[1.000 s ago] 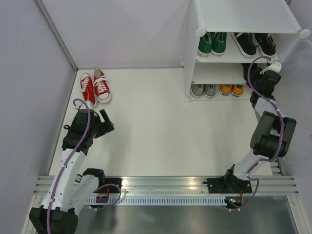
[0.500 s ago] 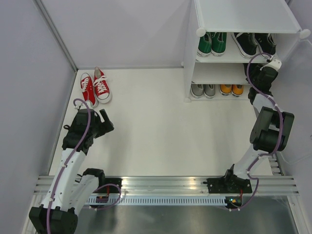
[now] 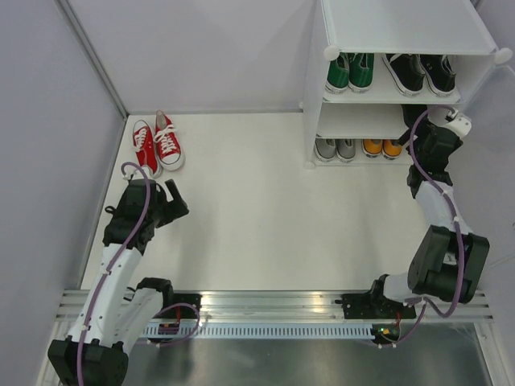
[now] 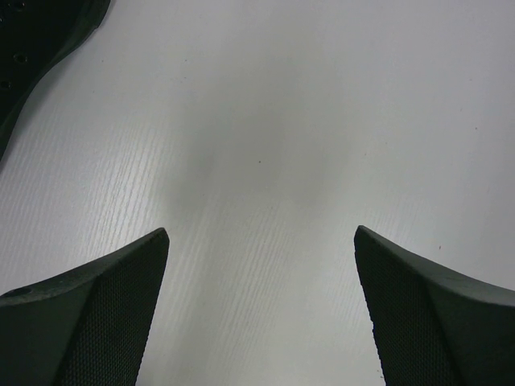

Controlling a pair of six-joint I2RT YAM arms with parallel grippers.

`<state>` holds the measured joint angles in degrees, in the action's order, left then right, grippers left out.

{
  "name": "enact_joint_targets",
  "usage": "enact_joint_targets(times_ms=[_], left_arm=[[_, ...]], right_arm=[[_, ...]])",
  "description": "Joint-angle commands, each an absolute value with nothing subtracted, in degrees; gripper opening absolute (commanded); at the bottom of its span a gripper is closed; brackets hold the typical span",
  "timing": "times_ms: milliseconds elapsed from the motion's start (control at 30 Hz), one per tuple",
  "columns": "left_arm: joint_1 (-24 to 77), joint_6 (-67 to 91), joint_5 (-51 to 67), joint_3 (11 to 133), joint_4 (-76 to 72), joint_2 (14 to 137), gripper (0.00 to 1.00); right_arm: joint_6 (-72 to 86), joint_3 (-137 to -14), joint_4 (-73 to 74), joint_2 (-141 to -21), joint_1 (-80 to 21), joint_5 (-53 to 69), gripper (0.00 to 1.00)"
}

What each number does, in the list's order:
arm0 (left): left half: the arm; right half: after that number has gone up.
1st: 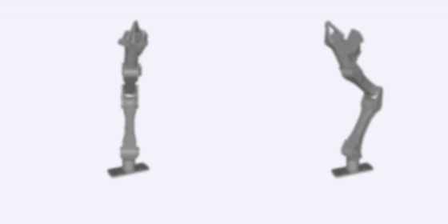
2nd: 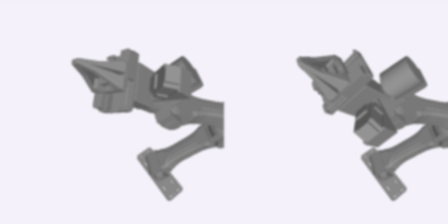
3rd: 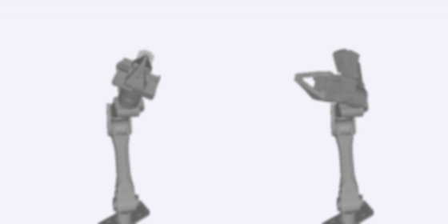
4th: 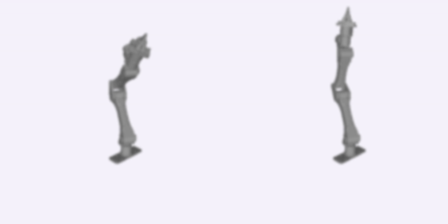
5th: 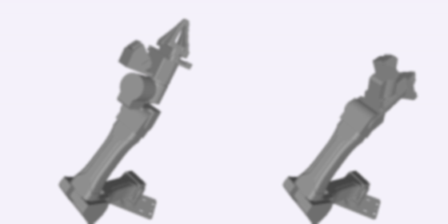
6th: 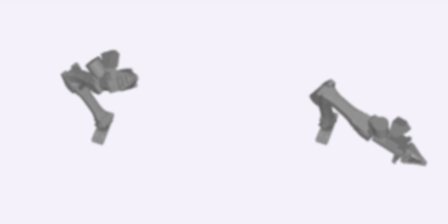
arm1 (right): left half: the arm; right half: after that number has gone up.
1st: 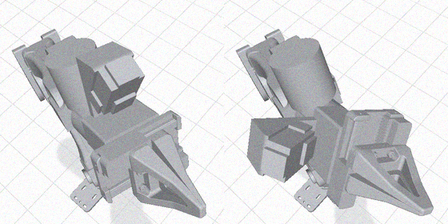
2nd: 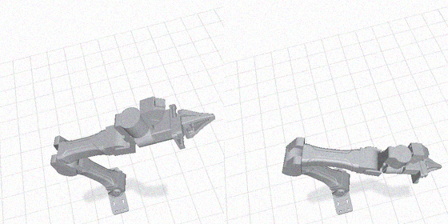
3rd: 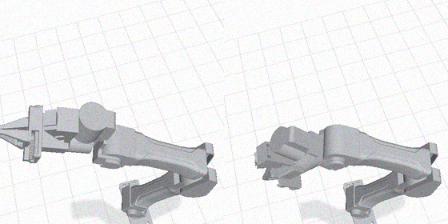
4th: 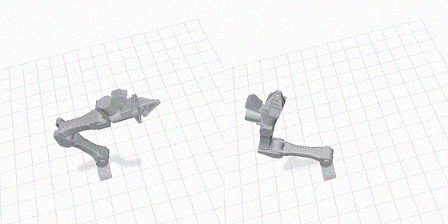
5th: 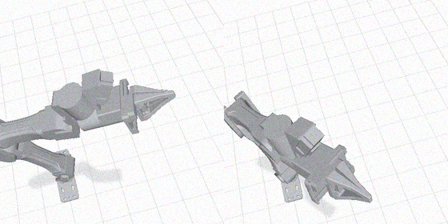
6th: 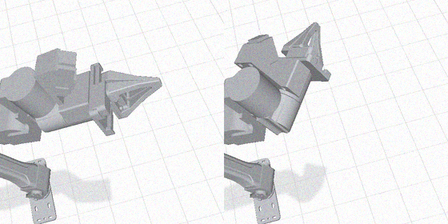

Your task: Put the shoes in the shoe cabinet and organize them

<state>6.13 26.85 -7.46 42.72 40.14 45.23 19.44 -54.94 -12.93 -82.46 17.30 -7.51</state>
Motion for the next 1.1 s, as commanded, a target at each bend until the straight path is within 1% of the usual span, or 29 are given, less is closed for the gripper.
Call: enact_joint_targets(times_ms=[0, 100, 200, 300, 333, 367, 433, 467, 500, 533, 600, 700, 800, 1000, 1067], left_arm=[[6.2, 25.3, -9.1, 42.5, 38.4, 46.1, 1.00], [6.2, 25.7, -10.3, 42.9, 38.4, 48.2, 1.00], [5.9, 26.2, -11.0, 43.5, 38.8, 51.0, 1.00], [3.7, 27.0, -14.2, 45.4, 39.8, 53.1, 1.00], [2.9, 27.2, -15.6, 46.0, 39.9, 54.7, 1.00], [2.1, 27.8, -16.1, 47.2, 39.8, 55.8, 1.00], [-1.9, 28.3, -17.7, 48.8, 39.1, 59.7, 1.00], [-3.8, 28.6, -17.4, 49.4, 38.8, 61.2, 1.00], [-7.8, 28.7, -16.8, 50.2, 38.6, 62.7, 1.00], [-9.6, 29.2, -15.0, 51.3, 38.3, 65.9, 1.00], [-13.5, 29.7, -14.9, 52.2, 37.5, 68.7, 0.99], [-18.0, 30.8, -15.5, 53.3, 35.4, 73.4, 0.99], [-20.3, 31.1, -17.1, 54.5, 33.7, 77.2, 0.99], [-22.7, 30.1, -19.2, 56.4, 31.9, 83.7, 0.97], [-22.6, 29.5, -19.3, 57.0, 31.6, 83.6, 0.95]], right_arm=[[25.9, -54.1, -1.4, -74.8, 15.3, -10.2, 0.92], [26.3, -54.4, 8.7, -70.3, 11.7, -9.4, 0.97], [25.9, -52.5, 13.3, -66.5, 5.0, -7.3, 0.98], [26.5, -47.1, 12.5, -62.0, 0.6, -4.0, 0.98], [26.5, -44.8, 12.3, -60.6, -3.0, -2.7, 0.98], [26.2, -44.0, 12.3, -60.0, -4.6, -2.0, 0.98], [25.5, -40.7, 11.5, -58.7, -8.5, -0.2, 0.98], [25.2, -39.6, 10.8, -58.2, -9.7, 1.4, 0.98], [25.3, -38.2, 9.3, -57.6, -12.1, 1.9, 0.98], [25.3, -35.6, 8.4, -56.4, -13.1, 2.6, 0.98], [25.7, -33.6, 6.4, -55.5, -16.1, 4.9, 0.98], [24.6, -31.8, 5.8, -54.1, -19.2, 7.5, 0.98], [23.8, -31.5, 6.2, -53.0, -21.0, 8.8, 0.98], [22.3, -29.9, 5.7, -50.3, -21.9, 10.6, 0.98], [22.4, -29.3, 5.4, -50.2, -22.0, 10.8, 0.98]])
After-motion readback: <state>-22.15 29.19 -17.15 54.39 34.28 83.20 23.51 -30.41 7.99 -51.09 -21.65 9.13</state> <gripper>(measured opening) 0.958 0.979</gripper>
